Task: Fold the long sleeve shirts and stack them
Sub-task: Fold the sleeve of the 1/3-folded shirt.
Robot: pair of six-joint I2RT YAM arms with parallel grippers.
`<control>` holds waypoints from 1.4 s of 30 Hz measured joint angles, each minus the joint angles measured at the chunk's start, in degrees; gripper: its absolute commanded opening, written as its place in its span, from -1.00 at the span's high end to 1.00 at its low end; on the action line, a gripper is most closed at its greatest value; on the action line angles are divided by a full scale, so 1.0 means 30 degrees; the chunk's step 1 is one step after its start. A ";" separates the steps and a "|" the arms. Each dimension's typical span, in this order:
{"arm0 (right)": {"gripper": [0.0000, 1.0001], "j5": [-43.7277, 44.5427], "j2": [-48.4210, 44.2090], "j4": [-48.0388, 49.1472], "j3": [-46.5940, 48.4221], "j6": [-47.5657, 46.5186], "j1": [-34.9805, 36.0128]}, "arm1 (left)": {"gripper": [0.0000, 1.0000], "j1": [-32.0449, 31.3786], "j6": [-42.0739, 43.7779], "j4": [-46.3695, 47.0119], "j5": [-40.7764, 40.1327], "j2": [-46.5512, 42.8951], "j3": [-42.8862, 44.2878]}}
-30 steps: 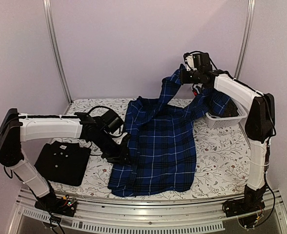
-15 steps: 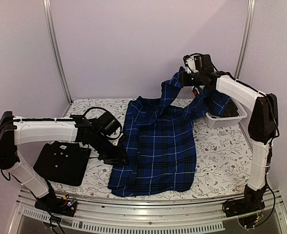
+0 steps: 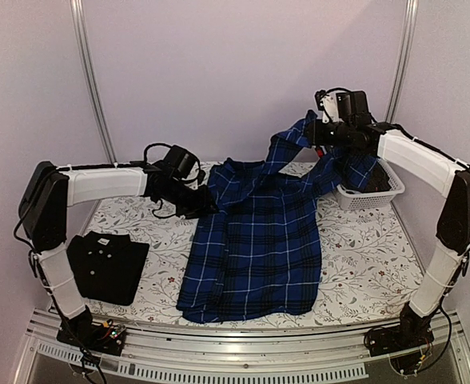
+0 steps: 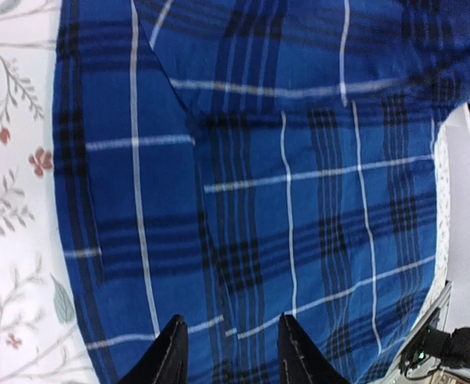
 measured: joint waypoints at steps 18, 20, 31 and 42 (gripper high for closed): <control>1.00 -0.0430 -0.2004 -0.0321 -0.5289 0.1122 0.2397 | 0.33 0.3548 0.0831 0.3038 -0.0415 1.3049 1.4586; 1.00 -0.0576 -0.2346 -0.0481 -0.5289 0.1129 0.2594 | 0.34 0.3840 0.0670 0.3111 0.0168 1.4418 1.5926; 1.00 -0.1821 -0.2390 -0.1260 -0.6054 0.1122 0.3854 | 0.35 0.4787 -0.1727 0.4532 0.3184 1.7741 1.8884; 1.00 -0.3650 -0.0335 -0.1727 -0.5071 0.0466 0.5268 | 0.28 0.6419 -0.2871 0.4758 0.4546 1.8243 1.9569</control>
